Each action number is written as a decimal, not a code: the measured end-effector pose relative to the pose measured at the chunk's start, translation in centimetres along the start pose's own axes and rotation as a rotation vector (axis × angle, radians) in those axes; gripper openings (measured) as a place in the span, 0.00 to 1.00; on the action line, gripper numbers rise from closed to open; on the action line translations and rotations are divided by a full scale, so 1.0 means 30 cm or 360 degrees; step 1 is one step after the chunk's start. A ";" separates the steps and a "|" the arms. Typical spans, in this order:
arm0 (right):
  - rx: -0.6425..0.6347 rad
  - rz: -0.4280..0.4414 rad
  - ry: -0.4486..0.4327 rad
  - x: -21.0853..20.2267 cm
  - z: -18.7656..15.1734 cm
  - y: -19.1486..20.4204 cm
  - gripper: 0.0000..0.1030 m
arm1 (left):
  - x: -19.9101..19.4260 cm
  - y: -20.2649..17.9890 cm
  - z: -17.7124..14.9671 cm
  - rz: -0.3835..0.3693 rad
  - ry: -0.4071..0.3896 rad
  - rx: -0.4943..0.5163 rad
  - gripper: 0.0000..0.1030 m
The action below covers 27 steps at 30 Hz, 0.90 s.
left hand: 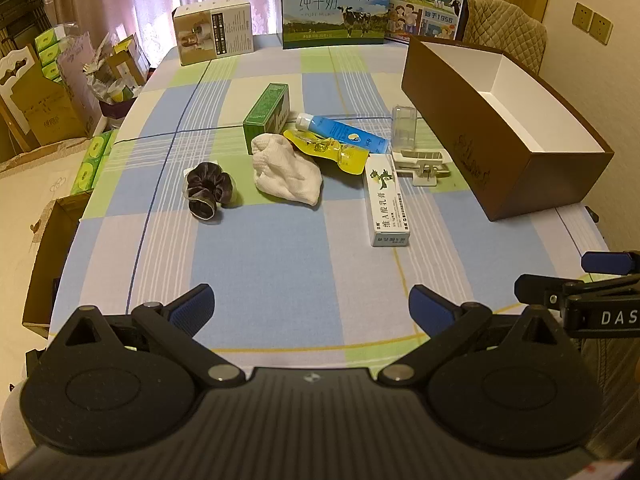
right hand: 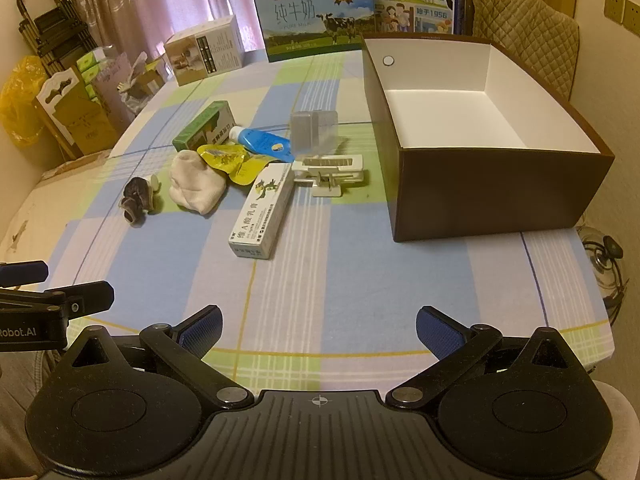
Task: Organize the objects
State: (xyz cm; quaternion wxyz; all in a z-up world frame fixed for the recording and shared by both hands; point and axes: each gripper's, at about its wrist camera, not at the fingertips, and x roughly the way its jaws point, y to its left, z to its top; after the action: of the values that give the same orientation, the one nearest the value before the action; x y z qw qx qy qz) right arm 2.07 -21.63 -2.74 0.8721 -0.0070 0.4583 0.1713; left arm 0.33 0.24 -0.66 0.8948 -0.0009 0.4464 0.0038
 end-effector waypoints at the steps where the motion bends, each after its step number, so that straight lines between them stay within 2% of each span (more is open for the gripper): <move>1: 0.0000 0.0000 0.0000 0.001 0.000 -0.001 0.98 | 0.002 0.001 -0.001 0.0000 0.0000 0.0000 0.99; 27: -0.0005 -0.0001 0.0010 0.014 -0.006 0.001 0.98 | 0.009 0.006 -0.011 -0.0001 0.0011 -0.0005 0.99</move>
State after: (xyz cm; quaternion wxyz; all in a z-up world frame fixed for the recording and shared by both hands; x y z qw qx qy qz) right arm 2.12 -21.52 -3.17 0.8706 -0.0091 0.4609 0.1718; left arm 0.22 0.43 -1.08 0.8933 -0.0024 0.4494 0.0043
